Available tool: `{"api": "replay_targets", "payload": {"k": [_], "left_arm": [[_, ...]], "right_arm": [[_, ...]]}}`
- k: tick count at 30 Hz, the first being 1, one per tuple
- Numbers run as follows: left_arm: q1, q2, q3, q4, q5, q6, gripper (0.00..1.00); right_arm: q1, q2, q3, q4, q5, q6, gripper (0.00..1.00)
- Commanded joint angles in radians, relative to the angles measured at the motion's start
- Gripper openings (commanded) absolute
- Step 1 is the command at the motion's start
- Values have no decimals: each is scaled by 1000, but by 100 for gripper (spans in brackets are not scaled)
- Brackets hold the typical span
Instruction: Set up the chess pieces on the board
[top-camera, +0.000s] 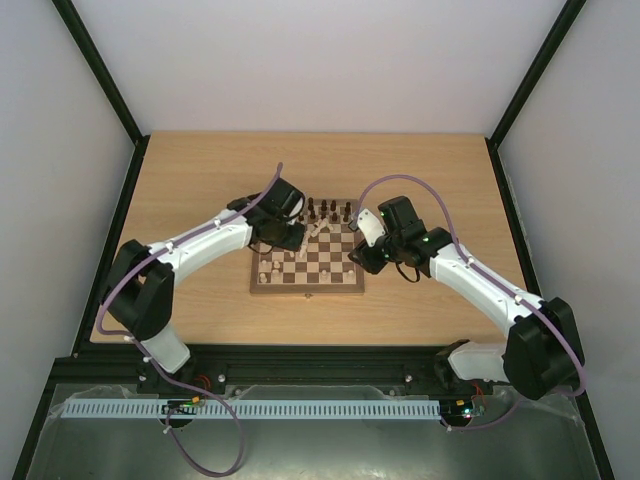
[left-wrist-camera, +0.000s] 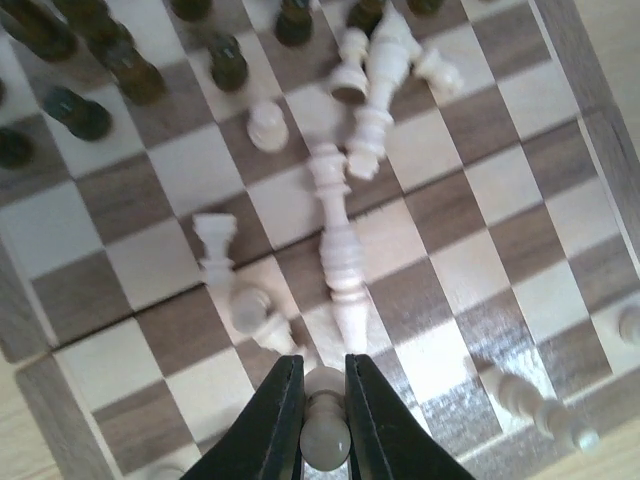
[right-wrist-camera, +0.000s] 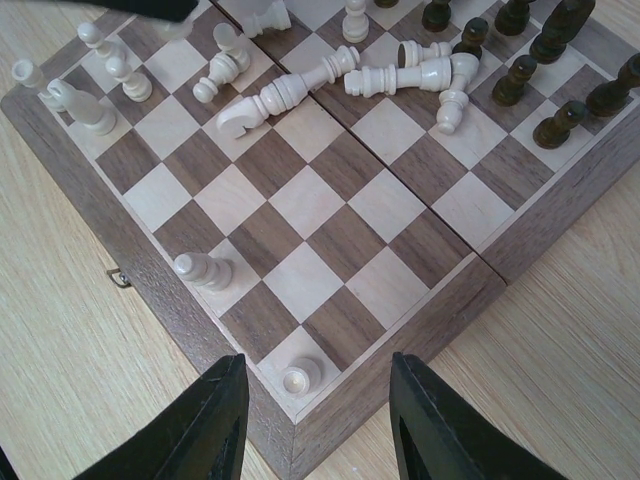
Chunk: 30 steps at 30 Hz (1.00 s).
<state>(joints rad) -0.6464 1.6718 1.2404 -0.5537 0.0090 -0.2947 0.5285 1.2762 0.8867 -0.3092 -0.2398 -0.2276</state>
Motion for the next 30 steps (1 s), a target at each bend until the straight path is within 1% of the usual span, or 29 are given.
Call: {"api": "replay_targets", "payload": {"k": [1, 7, 11, 17, 21, 30], "left_arm": [[-42, -29, -47, -48, 61, 26, 10], [-114, -42, -85, -72, 51, 46, 10], [-145, -37, -111, -81, -1, 36, 10], [-140, -17, -131, -67, -84, -5, 10], [-113, 4, -128, -53, -96, -32, 10], [-78, 44, -127, -23, -88, -41, 10]], "right_arm": [[-6, 11, -14, -1, -7, -9, 40], [-6, 15, -15, 1, -5, -9, 40], [-6, 19, -16, 0, -6, -10, 40], [-5, 24, -16, 1, -6, -13, 40], [-6, 24, -16, -1, -6, -12, 40], [-5, 31, -16, -3, -5, -17, 40]]}}
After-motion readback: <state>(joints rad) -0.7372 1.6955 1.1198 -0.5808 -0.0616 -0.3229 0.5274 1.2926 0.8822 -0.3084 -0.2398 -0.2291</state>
